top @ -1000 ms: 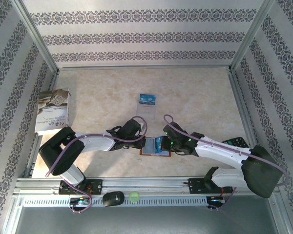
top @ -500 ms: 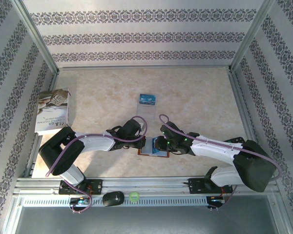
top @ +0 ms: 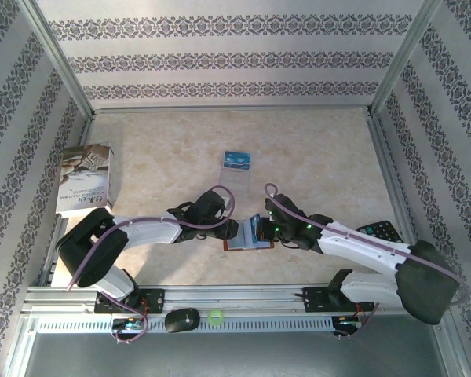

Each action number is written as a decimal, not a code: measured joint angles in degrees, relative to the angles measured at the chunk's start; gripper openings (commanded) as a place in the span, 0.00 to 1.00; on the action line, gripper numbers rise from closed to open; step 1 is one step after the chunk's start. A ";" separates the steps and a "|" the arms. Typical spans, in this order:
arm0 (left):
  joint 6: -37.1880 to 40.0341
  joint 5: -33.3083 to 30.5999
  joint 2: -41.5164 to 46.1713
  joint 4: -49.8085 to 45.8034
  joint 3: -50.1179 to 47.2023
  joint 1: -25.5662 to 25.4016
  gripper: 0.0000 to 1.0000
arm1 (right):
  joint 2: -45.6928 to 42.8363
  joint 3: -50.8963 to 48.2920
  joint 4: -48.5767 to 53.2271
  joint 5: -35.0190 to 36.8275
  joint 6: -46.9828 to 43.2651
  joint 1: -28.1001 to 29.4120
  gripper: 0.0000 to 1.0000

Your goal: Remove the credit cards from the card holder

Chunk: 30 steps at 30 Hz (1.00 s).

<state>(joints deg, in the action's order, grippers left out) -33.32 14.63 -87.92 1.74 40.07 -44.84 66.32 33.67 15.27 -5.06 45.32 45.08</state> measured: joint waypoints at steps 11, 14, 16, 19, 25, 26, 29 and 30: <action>0.96 0.20 14.62 -6.12 1.36 8.13 1.00 | 10.54 26.10 6.21 1.66 -27.91 -7.10 0.00; 0.98 0.15 17.68 -8.09 0.04 9.94 1.00 | 17.49 33.16 6.51 0.59 -37.97 -9.18 0.00; 0.98 0.17 19.56 -9.46 -1.07 10.49 1.00 | 22.49 37.22 7.30 -1.01 -45.29 -10.93 0.00; 0.98 0.13 22.12 -11.74 -2.73 11.61 1.00 | 29.27 43.45 10.75 -2.08 -55.08 -12.33 0.00; 0.96 0.13 25.07 -15.32 -3.45 15.43 1.00 | 41.24 59.19 18.56 -3.41 -69.33 -13.14 0.00; 0.96 0.13 25.35 -15.67 -3.48 15.85 1.00 | 42.47 61.00 19.30 -3.61 -70.93 -13.35 0.00; 0.98 0.02 25.79 -16.85 -3.45 16.81 1.00 | 45.86 66.01 21.64 -4.33 -75.32 -14.49 0.00; 1.01 -0.07 25.77 -17.38 -3.45 17.00 1.00 | 46.86 67.43 22.27 -4.48 -76.43 -14.99 0.00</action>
<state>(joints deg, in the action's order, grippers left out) -32.32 14.57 -62.15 -15.64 36.62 -27.83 113.19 101.10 37.54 -9.54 -31.11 30.09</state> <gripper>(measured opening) 0.994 0.049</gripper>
